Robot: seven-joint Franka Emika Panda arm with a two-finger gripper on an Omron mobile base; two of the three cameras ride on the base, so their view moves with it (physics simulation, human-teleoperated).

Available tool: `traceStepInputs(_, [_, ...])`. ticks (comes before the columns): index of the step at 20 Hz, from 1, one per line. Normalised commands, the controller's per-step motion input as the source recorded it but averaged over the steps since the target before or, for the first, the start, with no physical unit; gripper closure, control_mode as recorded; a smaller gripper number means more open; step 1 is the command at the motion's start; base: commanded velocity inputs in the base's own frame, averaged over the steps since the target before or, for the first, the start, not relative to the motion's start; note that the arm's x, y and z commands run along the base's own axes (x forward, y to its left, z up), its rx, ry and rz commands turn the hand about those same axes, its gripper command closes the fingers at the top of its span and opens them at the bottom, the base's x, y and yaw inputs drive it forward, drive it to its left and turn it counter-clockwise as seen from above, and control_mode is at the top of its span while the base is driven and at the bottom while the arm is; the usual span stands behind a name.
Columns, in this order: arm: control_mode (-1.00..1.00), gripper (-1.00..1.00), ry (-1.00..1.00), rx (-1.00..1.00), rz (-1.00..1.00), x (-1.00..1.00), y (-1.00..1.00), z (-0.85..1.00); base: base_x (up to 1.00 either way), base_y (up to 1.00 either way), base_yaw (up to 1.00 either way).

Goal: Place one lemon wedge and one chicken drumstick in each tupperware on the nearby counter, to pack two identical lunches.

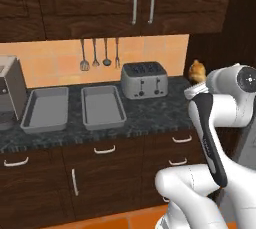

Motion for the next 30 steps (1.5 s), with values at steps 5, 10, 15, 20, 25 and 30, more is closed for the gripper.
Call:
traceStepInputs(5, [1.0, 1.0, 0.0, 0.0, 0.0, 0.0, 0.0, 0.0, 0.74, 1.0, -0.01])
traceStepInputs(10, [1.0, 1.0, 0.0, 0.0, 0.0, 0.0, 0.0, 0.0, 0.65, 1.0, -0.06])
traceStepInputs(15, [-1.0, 1.0, 0.07, -0.04, -0.04, 0.0, 0.0, -0.24, 0.05, 0.34, -0.08])
traceStepInputs(20, [-1.0, 1.0, 0.18, -0.01, -0.05, 0.0, -0.23, -0.54, 0.0, 0.0, 0.0])
traceStepInputs(25, [-1.0, 1.0, 0.27, 0.21, -0.06, 0.03, -0.33, -0.65, 0.0, 0.0, 0.0])
traceStepInputs(30, [-1.0, 1.0, 0.17, 0.27, -0.01, 0.18, -0.1, -0.73, 0.0, 0.0, 0.0])
